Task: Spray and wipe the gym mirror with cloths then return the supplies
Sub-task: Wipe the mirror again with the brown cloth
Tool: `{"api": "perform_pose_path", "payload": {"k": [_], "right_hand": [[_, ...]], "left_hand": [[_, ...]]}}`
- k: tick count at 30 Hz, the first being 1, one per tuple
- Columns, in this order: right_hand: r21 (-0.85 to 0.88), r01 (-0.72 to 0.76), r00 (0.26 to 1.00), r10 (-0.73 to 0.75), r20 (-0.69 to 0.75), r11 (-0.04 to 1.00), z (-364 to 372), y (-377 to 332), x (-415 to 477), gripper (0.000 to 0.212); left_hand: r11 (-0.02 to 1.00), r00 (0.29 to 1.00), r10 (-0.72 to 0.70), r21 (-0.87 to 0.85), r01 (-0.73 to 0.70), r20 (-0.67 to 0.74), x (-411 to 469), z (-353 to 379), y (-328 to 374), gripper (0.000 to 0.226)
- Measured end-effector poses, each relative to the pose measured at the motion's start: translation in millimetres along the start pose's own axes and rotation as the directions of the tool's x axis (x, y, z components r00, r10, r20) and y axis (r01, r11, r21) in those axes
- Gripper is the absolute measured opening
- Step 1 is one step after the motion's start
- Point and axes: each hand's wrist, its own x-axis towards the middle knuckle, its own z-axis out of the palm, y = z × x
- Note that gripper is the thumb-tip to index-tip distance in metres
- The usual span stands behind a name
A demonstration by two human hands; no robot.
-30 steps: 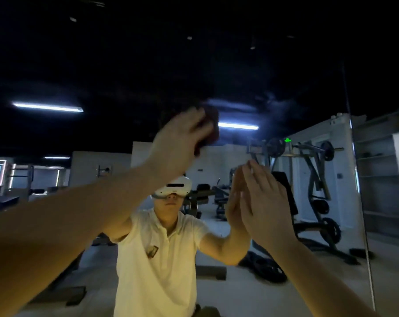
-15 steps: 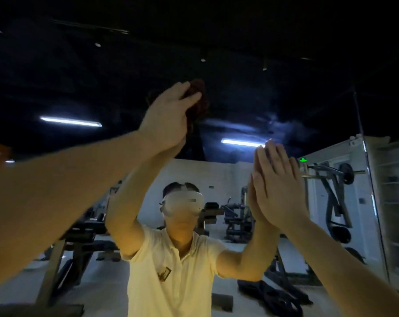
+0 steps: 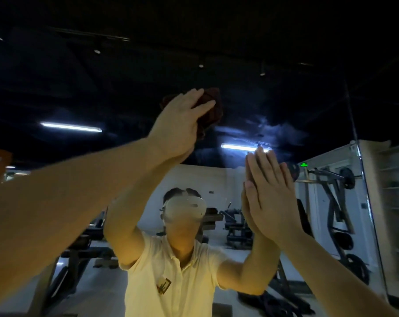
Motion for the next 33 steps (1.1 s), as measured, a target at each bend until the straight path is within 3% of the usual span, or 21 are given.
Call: {"api": "perform_pose_path", "payload": {"k": [1,3,5,7,9,13,15,17,18,20,22,24,26,27,29,31,33], "right_hand": [[0.009,0.006,1.000,-0.006,0.000,1.000,-1.5,-1.1,0.3,0.061],[0.053,0.004,1.000,-0.004,-0.007,0.999,-7.9,-4.0,-0.6,0.061],[0.105,-0.009,1.000,0.011,-0.016,0.994,-11.6,-5.8,0.3,0.060],[0.099,-0.023,0.999,0.025,-0.020,0.995,-10.5,-6.0,0.0,0.060],[0.047,-0.035,0.999,0.036,-0.023,0.998,-0.3,-5.1,0.3,0.060],[0.006,-0.091,0.996,0.092,-0.015,0.996,16.4,-5.7,2.1,0.065],[-0.001,-0.113,0.993,0.113,-0.026,0.994,14.7,-13.5,1.0,0.063],[0.011,-0.156,0.987,0.156,-0.038,0.988,6.9,-24.3,0.6,0.062],[0.021,-0.179,0.983,0.180,-0.041,0.984,4.6,-30.0,0.5,0.063],[0.022,-0.208,0.977,0.208,-0.039,0.978,0.6,-37.5,1.2,0.064],[0.043,-0.200,0.979,0.201,-0.019,0.979,-2.9,-38.1,0.6,0.064],[0.070,-0.182,0.983,0.183,-0.002,0.981,-8.8,-36.0,-1.7,0.063],[0.074,-0.174,0.985,0.174,0.002,0.982,-10.5,-34.4,-2.5,0.063],[0.056,-0.171,0.985,0.171,-0.001,0.984,-7.9,-33.3,-2.7,0.063],[0.015,-0.181,0.983,0.181,-0.008,0.983,0.8,-31.5,-2.0,0.063],[0.014,-0.201,0.980,0.201,-0.013,0.980,9.1,-30.9,-1.4,0.063],[0.022,-0.217,0.976,0.217,-0.020,0.976,13.4,-31.1,-0.6,0.062]], "left_hand": [[0.999,1.000,-0.009,-0.050,0.009,0.009,-5.6,7.6,14.2,0.059],[0.975,0.975,0.212,-0.081,-0.207,0.064,-36.9,21.0,43.8,0.060],[0.899,0.895,0.435,-0.113,-0.424,0.104,-66.0,26.2,47.9,0.059],[0.853,0.831,0.522,-0.100,-0.513,0.189,-71.9,19.0,36.3,0.062],[0.891,0.870,0.444,-0.006,-0.454,0.215,-58.8,11.4,8.4,0.070],[0.991,0.997,-0.014,0.135,0.004,0.074,-60.9,-20.9,-52.9,0.079],[0.944,0.951,-0.296,0.126,0.306,-0.090,-81.8,-27.5,-67.2,0.077],[0.861,0.859,-0.478,0.096,0.500,-0.183,-98.9,-21.0,-53.3,0.080],[0.844,0.836,-0.507,0.078,0.531,-0.210,-103.2,-14.9,-37.3,0.082],[0.900,0.895,-0.417,0.062,0.431,-0.157,-110.2,0.3,5.6,0.086],[0.987,0.989,-0.149,0.067,0.149,-0.008,-124.8,20.7,50.3,0.090],[0.991,0.975,0.103,0.059,-0.117,0.195,-143.0,32.0,69.7,0.096],[0.961,0.934,0.227,0.093,-0.260,0.274,-141.2,22.6,49.5,0.096],[0.960,0.946,0.206,0.137,-0.245,0.250,-135.5,14.4,31.5,0.094],[0.978,0.994,0.000,0.208,-0.022,0.105,-122.6,-5.2,-16.8,0.092],[0.944,0.963,-0.265,0.193,0.268,-0.044,-117.7,-32.0,-65.9,0.086],[0.889,0.902,-0.418,0.154,0.431,-0.111,-115.9,-43.8,-88.1,0.076]]}}
